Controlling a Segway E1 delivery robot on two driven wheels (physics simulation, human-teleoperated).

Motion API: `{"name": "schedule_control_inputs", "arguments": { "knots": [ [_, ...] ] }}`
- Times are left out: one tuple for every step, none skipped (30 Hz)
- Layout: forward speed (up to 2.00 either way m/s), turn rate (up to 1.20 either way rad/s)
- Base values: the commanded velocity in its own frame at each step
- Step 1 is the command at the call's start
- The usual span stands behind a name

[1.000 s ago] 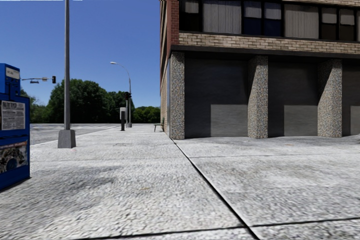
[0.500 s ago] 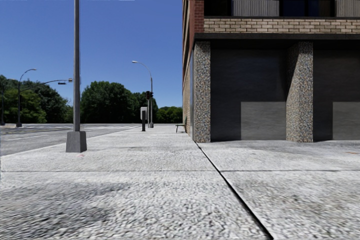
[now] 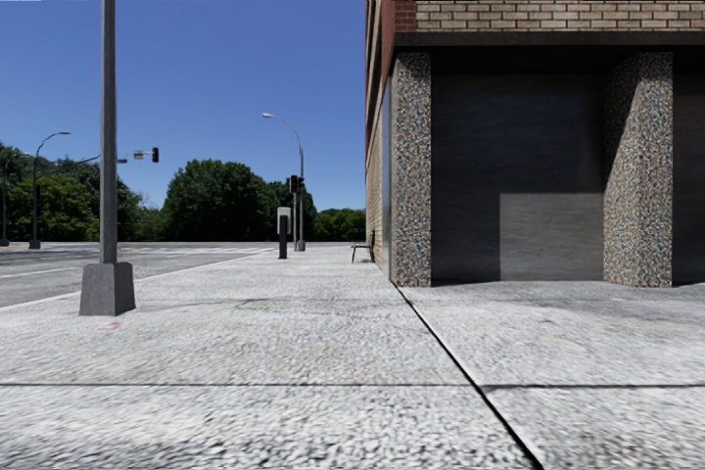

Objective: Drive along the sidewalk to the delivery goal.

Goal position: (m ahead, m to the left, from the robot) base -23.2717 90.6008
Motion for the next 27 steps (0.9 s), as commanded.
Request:
{"name": "schedule_control_inputs", "arguments": {
  "knots": [
    [2.00,0.48],
    [2.00,0.38],
    [2.00,0.00],
    [2.00,0.00],
    [2.00,0.00],
    [2.00,0.00],
    [2.00,0.05],
    [2.00,0.53],
    [2.00,0.64],
    [2.00,0.66],
    [2.00,0.66],
    [2.00,0.66],
    [2.00,0.21],
    [2.00,0.01],
    [2.00,0.00],
    [2.00,0.00],
    [2.00,0.00],
    [2.00,0.00],
    [2.00,0.00],
    [2.00,0.00],
    [2.00,0.00],
    [2.00,0.02],
    [2.00,0.29],
    [2.00,0.29],
    [2.00,0.38],
    [2.00,0.15],
    [2.00,0.66]
  ]
}}
